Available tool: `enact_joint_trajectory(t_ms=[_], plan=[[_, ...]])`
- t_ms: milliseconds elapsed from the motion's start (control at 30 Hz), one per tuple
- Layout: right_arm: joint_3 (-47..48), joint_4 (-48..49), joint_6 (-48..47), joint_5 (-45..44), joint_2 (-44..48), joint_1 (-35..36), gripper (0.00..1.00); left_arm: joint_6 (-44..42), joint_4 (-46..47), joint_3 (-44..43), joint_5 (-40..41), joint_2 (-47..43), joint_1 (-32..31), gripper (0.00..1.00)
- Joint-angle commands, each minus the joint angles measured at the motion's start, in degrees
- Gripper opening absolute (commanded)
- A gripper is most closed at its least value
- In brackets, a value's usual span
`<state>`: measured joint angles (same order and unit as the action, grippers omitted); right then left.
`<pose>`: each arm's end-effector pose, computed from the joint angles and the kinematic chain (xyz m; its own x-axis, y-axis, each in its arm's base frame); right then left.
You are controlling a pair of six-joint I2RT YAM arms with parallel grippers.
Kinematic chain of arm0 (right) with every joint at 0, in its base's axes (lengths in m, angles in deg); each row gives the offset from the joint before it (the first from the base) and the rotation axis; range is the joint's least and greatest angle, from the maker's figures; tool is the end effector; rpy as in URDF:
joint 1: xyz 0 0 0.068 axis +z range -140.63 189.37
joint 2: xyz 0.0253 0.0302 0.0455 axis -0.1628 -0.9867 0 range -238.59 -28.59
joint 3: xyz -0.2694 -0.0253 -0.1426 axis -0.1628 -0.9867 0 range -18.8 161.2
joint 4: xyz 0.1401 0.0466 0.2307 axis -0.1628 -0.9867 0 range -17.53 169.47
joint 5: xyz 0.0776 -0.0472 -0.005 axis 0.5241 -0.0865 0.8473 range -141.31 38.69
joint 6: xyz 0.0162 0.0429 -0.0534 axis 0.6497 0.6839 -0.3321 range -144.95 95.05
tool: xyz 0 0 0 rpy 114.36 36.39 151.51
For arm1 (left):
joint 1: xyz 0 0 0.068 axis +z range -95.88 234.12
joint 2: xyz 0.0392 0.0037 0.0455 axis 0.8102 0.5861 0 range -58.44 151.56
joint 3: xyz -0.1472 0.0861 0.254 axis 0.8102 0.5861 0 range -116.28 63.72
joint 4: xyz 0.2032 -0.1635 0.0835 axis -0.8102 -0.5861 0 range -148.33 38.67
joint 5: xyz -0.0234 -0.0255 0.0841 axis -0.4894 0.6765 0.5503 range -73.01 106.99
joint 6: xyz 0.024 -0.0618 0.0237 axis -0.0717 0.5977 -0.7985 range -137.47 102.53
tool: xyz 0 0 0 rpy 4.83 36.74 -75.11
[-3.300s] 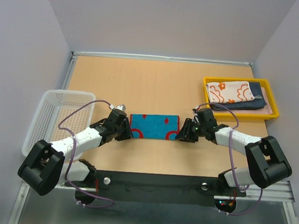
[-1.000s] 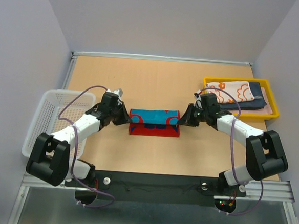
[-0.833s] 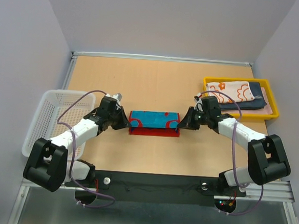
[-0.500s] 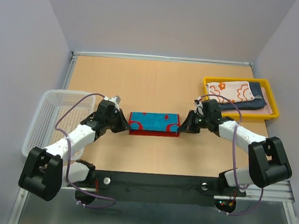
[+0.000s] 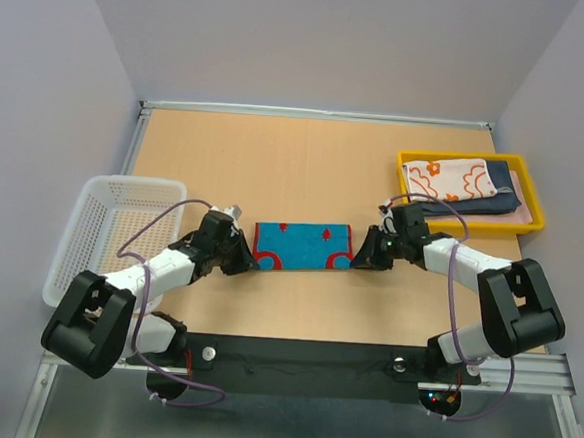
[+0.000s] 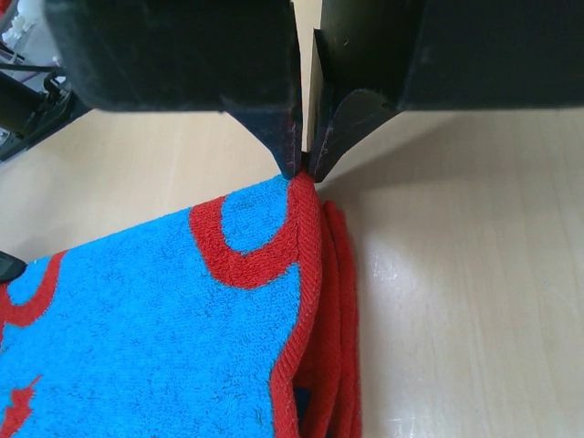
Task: Fold and stack the towels
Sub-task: Fold the towel
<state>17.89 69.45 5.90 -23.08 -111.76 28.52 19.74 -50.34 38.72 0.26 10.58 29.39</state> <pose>0.2507 0.1159 0.1595 -0.9510 0.1480 -0.2715 -0.0559 0.7813 0.6217 0.2066 -0.1133 0.1674 -0.8515 -0.2454 -0.4634 0.0964 0.7953 -0.5984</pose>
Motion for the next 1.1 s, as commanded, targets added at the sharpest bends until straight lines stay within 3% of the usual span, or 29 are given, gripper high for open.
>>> enact_joint_trajectory(t_ms=[0,33,67,133,300,433,567,767,933,1067], plan=[[1.2,-0.1,-1.8,-3.6,2.7,-0.3,0.30,0.9,1.5,1.3,3.2,-1.7,-0.4,0.21],[1.2,-0.1,-1.8,-3.6,3.6,-0.3,0.31,1.2,1.2,1.2,3.7,-2.4,-0.4,0.21],[1.3,-0.3,-1.5,-3.4,4.6,-0.3,0.39,1.5,0.1,1.0,4.9,-4.0,-0.4,0.29],[1.7,-0.3,-1.2,-3.0,6.5,-0.3,0.48,1.5,-0.9,-0.1,6.4,-5.8,-0.4,0.34],[4.8,-0.4,-0.7,-1.0,10.8,-0.3,0.49,0.8,-6.9,-5.4,9.6,-9.9,-0.5,0.51],[9.2,1.2,-0.5,0.5,9.1,0.3,0.49,0.6,-8.4,-9.0,10.9,-10.7,-1.5,0.55],[11.1,7.5,1.3,1.1,4.3,0.8,0.47,0.5,-5.1,-11.7,10.1,-7.1,-3.2,0.46],[10.3,21.1,4.6,-0.3,-5.8,0.9,0.45,-1.0,3.9,-13.6,10.8,7.9,-4.1,0.27],[8.9,23.5,3.2,-5.1,-11.7,0.9,0.44,-1.8,5.6,-15.1,13.5,15.6,-2.7,0.16],[6.4,22.3,1.6,-7.5,-10.1,0.6,0.43,-2.8,4.5,-14.9,13.7,17.7,-1.3,0.14]])
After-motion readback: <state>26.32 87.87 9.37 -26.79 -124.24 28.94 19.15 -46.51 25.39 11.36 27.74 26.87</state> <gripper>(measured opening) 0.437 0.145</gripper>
